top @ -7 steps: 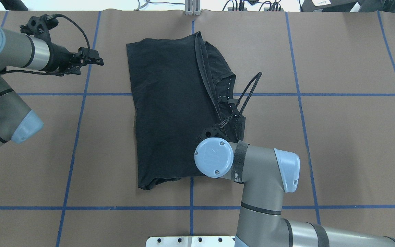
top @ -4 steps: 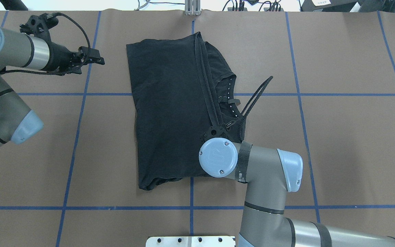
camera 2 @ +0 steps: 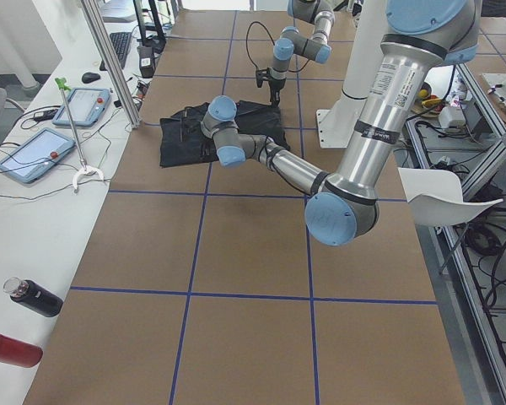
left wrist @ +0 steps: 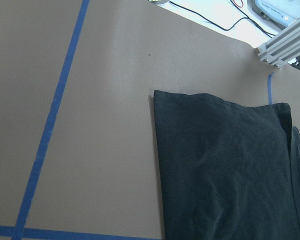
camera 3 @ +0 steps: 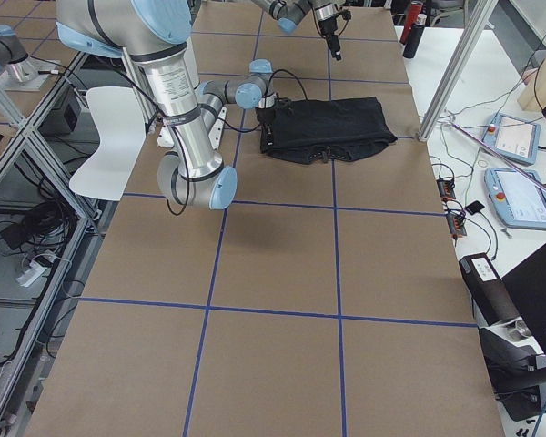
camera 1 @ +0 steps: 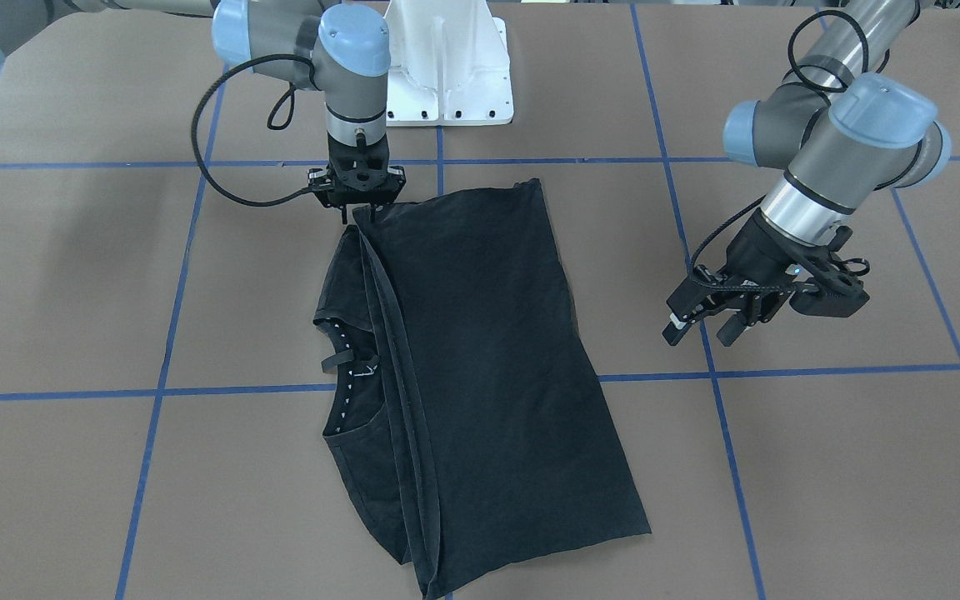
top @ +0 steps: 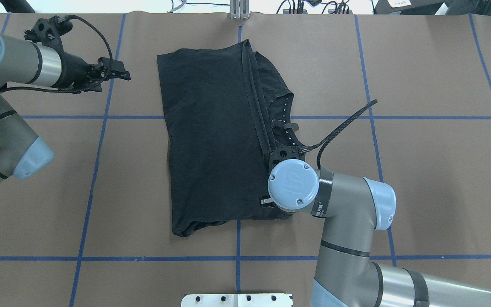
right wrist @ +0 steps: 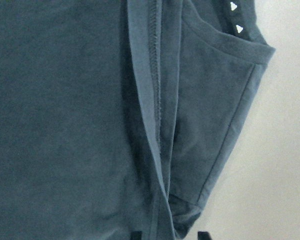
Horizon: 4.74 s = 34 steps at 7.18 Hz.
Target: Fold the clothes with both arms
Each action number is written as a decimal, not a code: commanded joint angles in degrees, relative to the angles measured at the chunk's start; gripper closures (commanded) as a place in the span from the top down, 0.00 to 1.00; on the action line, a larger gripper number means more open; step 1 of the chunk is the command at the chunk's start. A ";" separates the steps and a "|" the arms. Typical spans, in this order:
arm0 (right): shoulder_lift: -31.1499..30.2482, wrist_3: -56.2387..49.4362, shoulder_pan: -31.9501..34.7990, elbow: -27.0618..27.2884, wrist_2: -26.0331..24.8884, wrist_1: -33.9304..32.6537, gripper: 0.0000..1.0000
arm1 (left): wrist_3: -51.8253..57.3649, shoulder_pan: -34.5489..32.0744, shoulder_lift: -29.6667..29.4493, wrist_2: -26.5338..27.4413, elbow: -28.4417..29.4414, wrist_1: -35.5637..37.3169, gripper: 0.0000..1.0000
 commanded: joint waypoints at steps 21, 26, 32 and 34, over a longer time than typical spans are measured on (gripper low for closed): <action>-4.98 42.74 0.48 -1.81 -0.36 15.23 0.68 | -0.97 0.70 0.09 0.42 -0.98 0.18 0.98; -4.89 42.65 0.48 -2.43 -0.27 15.32 0.00 | -1.06 0.70 0.09 0.42 -1.33 0.18 0.98; -5.67 42.65 0.57 0.37 -0.19 14.44 0.00 | -4.20 2.45 0.00 1.29 -1.86 0.18 0.98; -5.76 43.00 -2.05 4.05 -0.19 10.09 0.00 | -12.87 7.01 0.17 2.97 -5.53 0.26 0.98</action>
